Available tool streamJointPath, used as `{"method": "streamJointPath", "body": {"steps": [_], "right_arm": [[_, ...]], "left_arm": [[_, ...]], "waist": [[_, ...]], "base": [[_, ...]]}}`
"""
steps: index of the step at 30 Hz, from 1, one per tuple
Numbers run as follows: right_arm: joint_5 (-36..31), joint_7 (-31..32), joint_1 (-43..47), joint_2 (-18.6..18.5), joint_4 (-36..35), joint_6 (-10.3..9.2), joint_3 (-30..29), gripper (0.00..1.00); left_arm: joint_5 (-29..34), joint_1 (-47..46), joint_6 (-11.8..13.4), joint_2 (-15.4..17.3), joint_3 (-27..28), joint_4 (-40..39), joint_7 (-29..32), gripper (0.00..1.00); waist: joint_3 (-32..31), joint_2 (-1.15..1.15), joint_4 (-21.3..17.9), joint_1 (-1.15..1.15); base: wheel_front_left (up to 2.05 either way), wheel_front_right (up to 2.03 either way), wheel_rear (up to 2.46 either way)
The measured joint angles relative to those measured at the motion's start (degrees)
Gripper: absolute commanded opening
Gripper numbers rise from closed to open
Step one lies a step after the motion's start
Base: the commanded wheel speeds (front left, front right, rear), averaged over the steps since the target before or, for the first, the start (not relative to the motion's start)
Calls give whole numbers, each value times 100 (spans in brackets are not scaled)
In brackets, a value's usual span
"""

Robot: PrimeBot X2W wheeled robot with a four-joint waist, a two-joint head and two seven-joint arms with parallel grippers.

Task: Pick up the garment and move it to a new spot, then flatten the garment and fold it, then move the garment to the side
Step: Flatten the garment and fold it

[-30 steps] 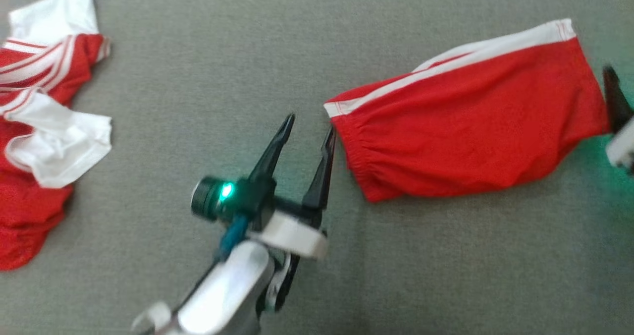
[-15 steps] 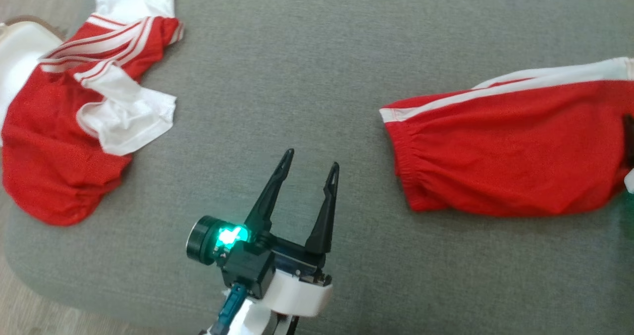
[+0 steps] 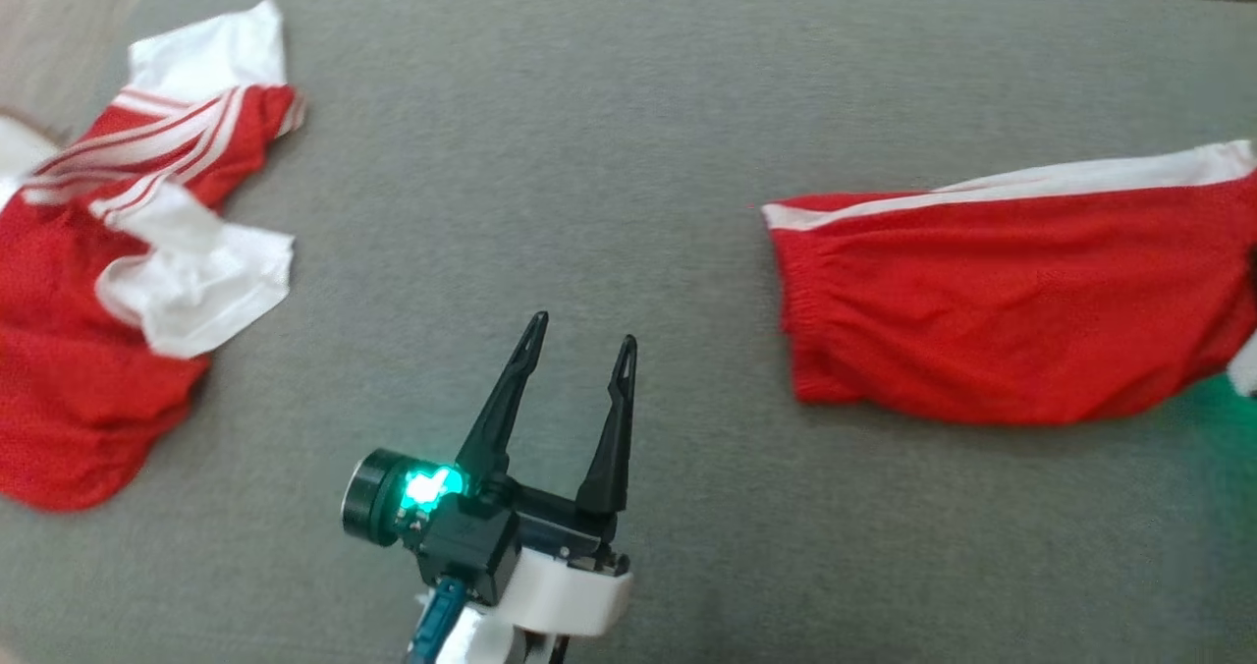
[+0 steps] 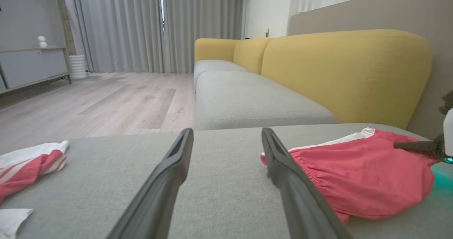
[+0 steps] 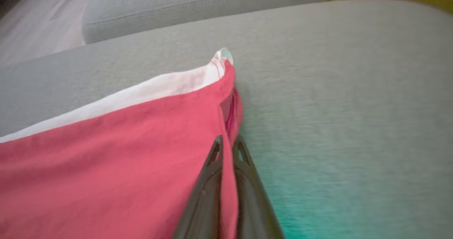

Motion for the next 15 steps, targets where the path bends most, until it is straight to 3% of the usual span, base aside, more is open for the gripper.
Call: {"method": "streamJointPath", "body": {"steps": [8, 15], "right_arm": [[-248, -471, -10, -480, 96, 0, -19, 0], [-363, -787, -253, -343, -187, 0, 97, 0]], "left_arm": [[93, 9, -154, -2, 127, 98, 0, 100], [100, 23, -258, -9, 143, 290, 0, 100]], "waist": [[-70, 0, -506, 0], [-146, 0, -798, 0]], "base": [[0, 0, 0], [0, 0, 0]]}}
